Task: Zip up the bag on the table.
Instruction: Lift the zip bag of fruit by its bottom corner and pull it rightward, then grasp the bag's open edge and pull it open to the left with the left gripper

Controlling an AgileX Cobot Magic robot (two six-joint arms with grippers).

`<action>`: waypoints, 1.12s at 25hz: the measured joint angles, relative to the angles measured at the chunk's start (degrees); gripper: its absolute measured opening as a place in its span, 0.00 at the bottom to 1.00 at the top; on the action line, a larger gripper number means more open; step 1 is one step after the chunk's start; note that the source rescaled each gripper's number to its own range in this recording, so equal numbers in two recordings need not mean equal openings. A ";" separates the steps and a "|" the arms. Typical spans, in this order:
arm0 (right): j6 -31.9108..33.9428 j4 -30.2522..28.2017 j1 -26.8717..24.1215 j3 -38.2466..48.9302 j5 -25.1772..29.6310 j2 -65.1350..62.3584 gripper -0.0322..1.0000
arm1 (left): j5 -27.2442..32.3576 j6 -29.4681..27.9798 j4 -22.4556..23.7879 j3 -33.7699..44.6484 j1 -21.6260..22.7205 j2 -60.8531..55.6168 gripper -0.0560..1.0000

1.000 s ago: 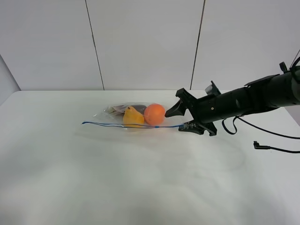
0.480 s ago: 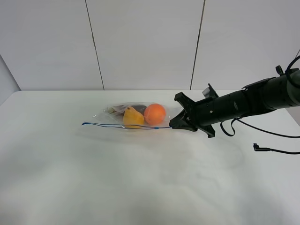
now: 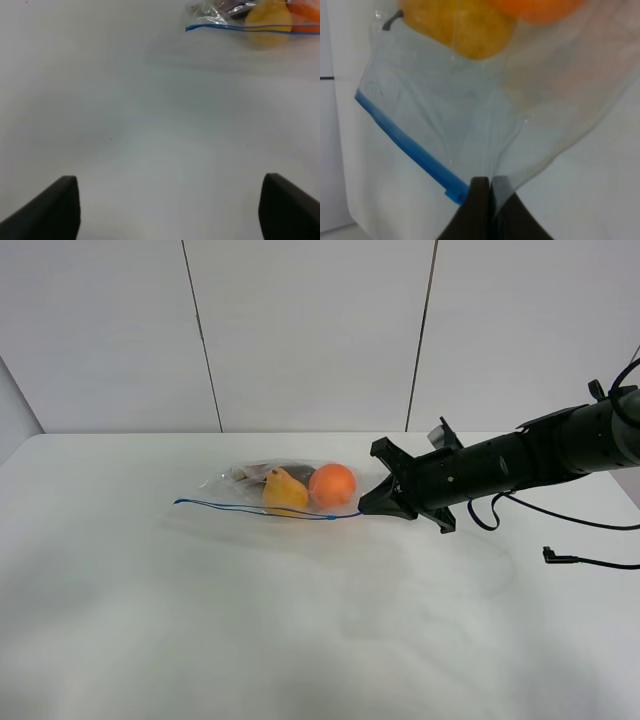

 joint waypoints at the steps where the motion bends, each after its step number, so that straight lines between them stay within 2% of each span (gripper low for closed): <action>1: -0.12 0.00 0.00 0.00 0.27 0.00 0.03 | 0.00 0.00 -0.14 -0.31 0.00 0.00 0.89; 7: -2.18 -0.19 0.00 0.00 2.70 0.00 0.03 | -1.73 0.00 -4.72 -5.11 0.00 2.85 0.89; 12: -2.64 -0.46 0.00 0.00 3.78 0.00 0.03 | -5.69 1.53 -5.40 -8.82 0.00 11.07 0.89; 14: -2.91 -0.60 0.00 0.00 4.56 0.00 0.03 | -9.29 3.61 -5.40 -10.55 0.00 16.28 0.89; 17: -3.26 -0.60 0.00 0.00 5.12 0.00 0.03 | -18.32 7.65 -5.40 -12.41 0.00 24.41 0.89; 21: -3.46 -0.60 0.00 0.00 5.78 0.00 0.03 | -29.72 8.98 -5.54 -12.90 0.00 35.42 0.89; 25: -4.98 -0.60 0.00 0.00 5.95 0.00 0.03 | -32.75 9.19 -5.65 -12.90 -0.55 43.71 0.89; 27: -5.38 -0.60 0.00 0.00 6.02 0.00 0.03 | -33.86 8.95 -5.98 -12.90 -3.79 46.13 0.89; 28: -5.76 -0.60 0.00 0.00 6.02 0.00 0.03 | -34.69 8.90 -6.20 -12.90 -6.95 46.70 0.89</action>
